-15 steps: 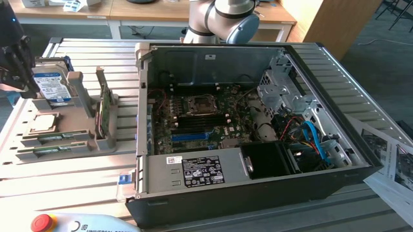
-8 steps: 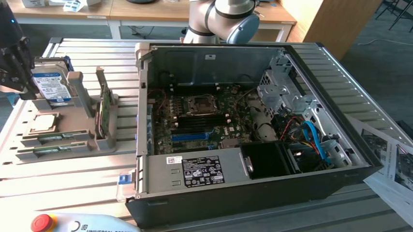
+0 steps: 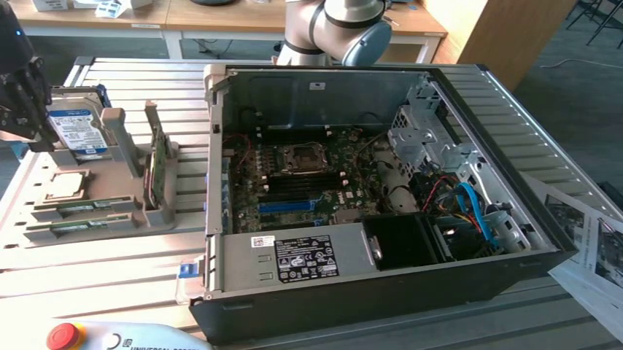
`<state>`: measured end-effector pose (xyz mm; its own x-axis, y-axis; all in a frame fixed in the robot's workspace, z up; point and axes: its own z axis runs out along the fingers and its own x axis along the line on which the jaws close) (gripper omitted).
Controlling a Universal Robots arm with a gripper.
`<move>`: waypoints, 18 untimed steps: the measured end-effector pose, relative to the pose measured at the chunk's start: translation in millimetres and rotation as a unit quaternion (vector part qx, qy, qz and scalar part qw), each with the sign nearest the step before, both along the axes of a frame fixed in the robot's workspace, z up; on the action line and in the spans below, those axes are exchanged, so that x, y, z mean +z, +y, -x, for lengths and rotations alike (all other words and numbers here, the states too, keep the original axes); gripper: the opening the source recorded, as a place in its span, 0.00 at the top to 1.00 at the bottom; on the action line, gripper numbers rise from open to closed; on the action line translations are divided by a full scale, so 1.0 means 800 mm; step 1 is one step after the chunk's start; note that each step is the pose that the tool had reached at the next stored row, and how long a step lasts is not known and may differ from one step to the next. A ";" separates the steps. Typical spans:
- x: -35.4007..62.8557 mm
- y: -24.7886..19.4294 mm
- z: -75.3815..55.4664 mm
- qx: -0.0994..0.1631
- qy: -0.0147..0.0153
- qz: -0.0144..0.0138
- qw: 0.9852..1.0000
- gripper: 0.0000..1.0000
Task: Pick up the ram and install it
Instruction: 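Pick up the ram and move it above insertion slot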
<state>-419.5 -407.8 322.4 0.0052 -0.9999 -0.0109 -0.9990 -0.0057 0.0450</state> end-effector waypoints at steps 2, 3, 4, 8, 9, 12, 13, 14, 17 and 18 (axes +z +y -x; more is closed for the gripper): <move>0.000 -0.0014 0.000 0.000 0.000 0.000 1.000 0.76; 0.000 -0.0021 0.000 0.000 0.000 0.000 1.000 0.76; 0.000 -0.0029 0.000 0.000 0.000 0.000 1.000 0.76; 0.000 -0.0064 0.000 0.000 0.000 0.000 1.000 0.76; 0.000 -0.0073 0.000 0.000 0.000 0.000 1.000 0.76; 0.000 -0.0086 0.000 0.000 0.000 0.000 1.000 0.76; 0.000 -0.0087 0.000 0.000 0.000 0.000 1.000 0.76; 0.000 -0.0087 0.000 0.000 0.000 0.000 1.000 0.76; 0.000 -0.0089 0.000 0.000 0.000 0.000 1.000 0.76; 0.000 -0.0091 0.000 0.000 0.000 0.000 1.000 0.76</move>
<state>-419.5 -415.1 322.0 0.0052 -0.9999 -0.0110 -0.9990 -0.0057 0.0449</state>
